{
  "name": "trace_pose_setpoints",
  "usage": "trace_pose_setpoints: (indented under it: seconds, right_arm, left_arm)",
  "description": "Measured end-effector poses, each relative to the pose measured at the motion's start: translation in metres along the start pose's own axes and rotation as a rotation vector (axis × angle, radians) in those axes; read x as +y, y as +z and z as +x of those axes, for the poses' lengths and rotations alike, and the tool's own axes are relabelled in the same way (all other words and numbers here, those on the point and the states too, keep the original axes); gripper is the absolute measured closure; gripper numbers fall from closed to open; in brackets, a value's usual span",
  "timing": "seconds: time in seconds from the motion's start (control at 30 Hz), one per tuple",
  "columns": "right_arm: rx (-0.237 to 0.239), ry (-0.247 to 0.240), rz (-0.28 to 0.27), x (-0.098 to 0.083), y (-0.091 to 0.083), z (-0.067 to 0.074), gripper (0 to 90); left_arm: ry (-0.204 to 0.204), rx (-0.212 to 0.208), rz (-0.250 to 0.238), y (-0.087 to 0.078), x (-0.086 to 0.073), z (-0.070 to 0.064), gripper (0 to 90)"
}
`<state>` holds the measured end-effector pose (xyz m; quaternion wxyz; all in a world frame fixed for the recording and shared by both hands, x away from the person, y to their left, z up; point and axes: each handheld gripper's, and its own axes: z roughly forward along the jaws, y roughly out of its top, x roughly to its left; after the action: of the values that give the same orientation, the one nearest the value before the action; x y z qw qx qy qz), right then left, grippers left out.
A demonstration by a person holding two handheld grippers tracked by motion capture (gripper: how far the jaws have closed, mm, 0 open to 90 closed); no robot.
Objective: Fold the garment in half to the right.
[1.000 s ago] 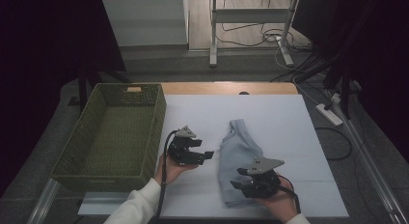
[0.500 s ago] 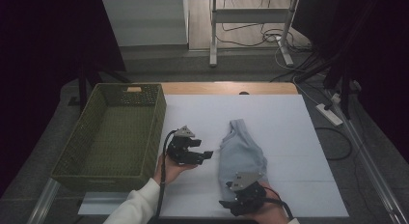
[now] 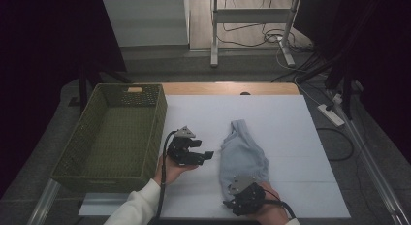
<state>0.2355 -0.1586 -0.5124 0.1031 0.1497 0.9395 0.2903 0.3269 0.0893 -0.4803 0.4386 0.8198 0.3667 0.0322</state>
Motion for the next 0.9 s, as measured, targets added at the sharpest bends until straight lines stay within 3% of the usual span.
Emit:
trace_pose_setpoints:
  seconds: [0.13,0.2,0.33,0.53,0.67,0.9]
  right_arm:
    - [0.005,0.020,-0.006,-0.001,-0.003,-0.006,71.9]
    - [0.014,0.034,-0.013,-0.001,-0.003,-0.009,75.8]
    - [0.020,0.067,-0.041,0.001,-0.001,-0.013,78.2]
    - [0.024,0.058,-0.130,0.021,0.014,-0.014,78.9]
    - [0.043,0.036,-0.148,0.030,0.027,-0.009,79.0]
    - [0.088,0.028,-0.198,0.037,0.032,-0.006,79.3]
  left_arm:
    - [0.000,0.001,-0.002,0.000,0.000,0.000,29.0]
    - [-0.003,0.001,-0.004,0.000,0.000,0.000,29.0]
    - [-0.004,0.002,-0.005,0.000,0.000,0.000,29.0]
    - [-0.005,0.004,-0.010,-0.001,0.001,0.001,29.0]
    - [-0.008,0.004,-0.012,-0.003,0.001,0.002,29.0]
    - [-0.009,0.006,-0.015,-0.004,0.001,0.002,29.0]
